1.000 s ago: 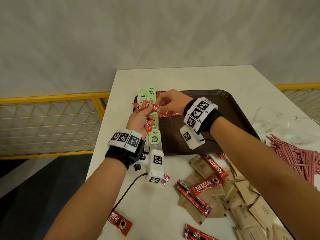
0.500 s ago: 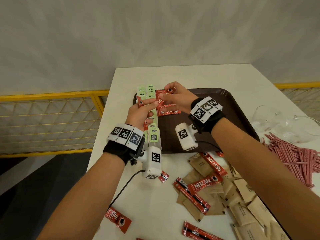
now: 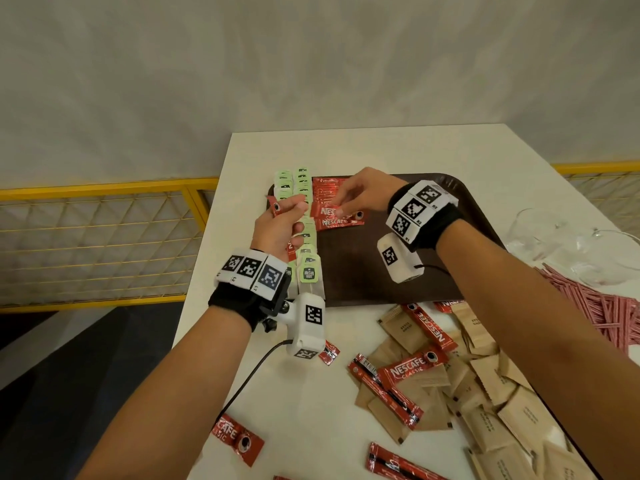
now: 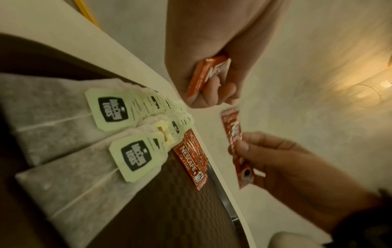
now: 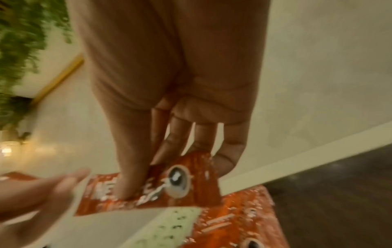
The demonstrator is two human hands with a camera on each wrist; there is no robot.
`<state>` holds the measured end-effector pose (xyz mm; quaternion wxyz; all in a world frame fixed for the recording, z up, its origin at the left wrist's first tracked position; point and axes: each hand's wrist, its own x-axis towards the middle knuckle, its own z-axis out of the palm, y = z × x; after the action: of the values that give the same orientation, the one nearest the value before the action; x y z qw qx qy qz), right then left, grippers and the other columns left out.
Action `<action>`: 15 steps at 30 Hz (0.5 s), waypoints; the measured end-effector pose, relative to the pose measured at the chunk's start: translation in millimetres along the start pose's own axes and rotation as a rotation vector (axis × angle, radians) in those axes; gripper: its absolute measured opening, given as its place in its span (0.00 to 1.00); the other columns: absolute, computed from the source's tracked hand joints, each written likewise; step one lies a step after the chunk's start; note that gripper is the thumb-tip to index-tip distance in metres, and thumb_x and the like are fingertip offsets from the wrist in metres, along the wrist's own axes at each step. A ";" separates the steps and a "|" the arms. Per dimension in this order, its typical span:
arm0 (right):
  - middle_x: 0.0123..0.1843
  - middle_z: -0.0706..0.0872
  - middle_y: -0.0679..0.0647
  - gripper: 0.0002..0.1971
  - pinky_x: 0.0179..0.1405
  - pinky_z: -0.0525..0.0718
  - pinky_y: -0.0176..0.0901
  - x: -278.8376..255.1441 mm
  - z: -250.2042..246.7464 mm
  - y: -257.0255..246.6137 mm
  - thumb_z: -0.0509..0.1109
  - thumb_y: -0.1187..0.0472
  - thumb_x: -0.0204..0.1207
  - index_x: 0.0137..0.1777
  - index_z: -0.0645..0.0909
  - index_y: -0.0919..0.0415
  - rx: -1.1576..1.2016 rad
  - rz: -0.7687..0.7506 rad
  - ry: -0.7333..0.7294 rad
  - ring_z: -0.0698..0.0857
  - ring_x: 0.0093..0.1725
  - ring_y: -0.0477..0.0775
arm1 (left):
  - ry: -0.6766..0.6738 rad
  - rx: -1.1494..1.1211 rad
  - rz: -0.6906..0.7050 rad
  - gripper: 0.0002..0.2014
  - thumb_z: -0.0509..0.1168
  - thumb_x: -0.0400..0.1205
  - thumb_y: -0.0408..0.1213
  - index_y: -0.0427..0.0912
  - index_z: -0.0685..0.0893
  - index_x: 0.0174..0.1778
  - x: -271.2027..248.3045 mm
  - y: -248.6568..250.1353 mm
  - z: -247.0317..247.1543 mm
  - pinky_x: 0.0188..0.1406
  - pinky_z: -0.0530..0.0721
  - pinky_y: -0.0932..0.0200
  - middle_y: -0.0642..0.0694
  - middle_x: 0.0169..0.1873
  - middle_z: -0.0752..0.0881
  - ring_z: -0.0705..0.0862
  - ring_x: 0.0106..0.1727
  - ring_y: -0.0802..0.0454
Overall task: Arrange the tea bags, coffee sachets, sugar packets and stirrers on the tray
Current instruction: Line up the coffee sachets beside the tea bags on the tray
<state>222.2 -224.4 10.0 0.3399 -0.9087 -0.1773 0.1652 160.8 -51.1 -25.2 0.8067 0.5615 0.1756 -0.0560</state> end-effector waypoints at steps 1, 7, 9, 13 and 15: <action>0.37 0.85 0.46 0.08 0.44 0.80 0.35 1.9 -1.3 6.1 0.76 0.63 0.71 0.49 0.86 0.61 -0.007 0.033 0.028 0.82 0.37 0.43 | 0.014 -0.027 -0.013 0.04 0.65 0.81 0.31 0.45 0.83 0.47 1.1 -0.5 -1.5 0.14 0.65 0.72 0.49 0.39 0.82 0.70 0.26 0.60; 0.52 0.88 0.55 0.13 0.39 0.78 0.30 20.0 11.6 31.2 0.75 0.63 0.72 0.56 0.87 0.63 -0.343 0.134 -0.056 0.82 0.43 0.45 | 0.044 -0.128 -0.096 0.02 0.66 0.81 0.34 0.45 0.82 0.46 5.6 -4.0 -10.8 0.13 0.65 0.71 0.50 0.35 0.81 0.69 0.24 0.60; 0.57 0.87 0.56 0.14 0.48 0.81 0.35 27.7 18.3 32.8 0.74 0.63 0.73 0.58 0.86 0.62 -0.431 0.133 -0.090 0.84 0.52 0.52 | 0.034 -0.133 -0.106 0.01 0.65 0.82 0.35 0.45 0.82 0.46 5.7 -3.6 -11.5 0.13 0.64 0.71 0.50 0.35 0.81 0.69 0.25 0.60; 0.55 0.86 0.54 0.10 0.52 0.82 0.43 39.1 26.3 34.7 0.74 0.63 0.73 0.55 0.84 0.60 -0.473 0.107 -0.048 0.83 0.53 0.53 | 0.019 -0.135 -0.114 0.01 0.66 0.81 0.35 0.44 0.82 0.47 6.5 -0.4 -13.8 0.13 0.64 0.71 0.50 0.36 0.81 0.69 0.22 0.61; 0.51 0.83 0.51 0.10 0.52 0.79 0.42 42.3 28.6 33.5 0.73 0.61 0.74 0.55 0.83 0.60 -0.507 0.081 -0.032 0.81 0.52 0.52 | 0.022 -0.142 -0.117 0.01 0.66 0.81 0.35 0.44 0.81 0.46 7.7 0.8 -14.5 0.13 0.64 0.71 0.50 0.37 0.80 0.69 0.21 0.61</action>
<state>254.5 -213.7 -40.7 0.0916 -0.9685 -0.1820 0.1433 165.0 -36.6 -31.6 0.8377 0.4924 0.2204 -0.0846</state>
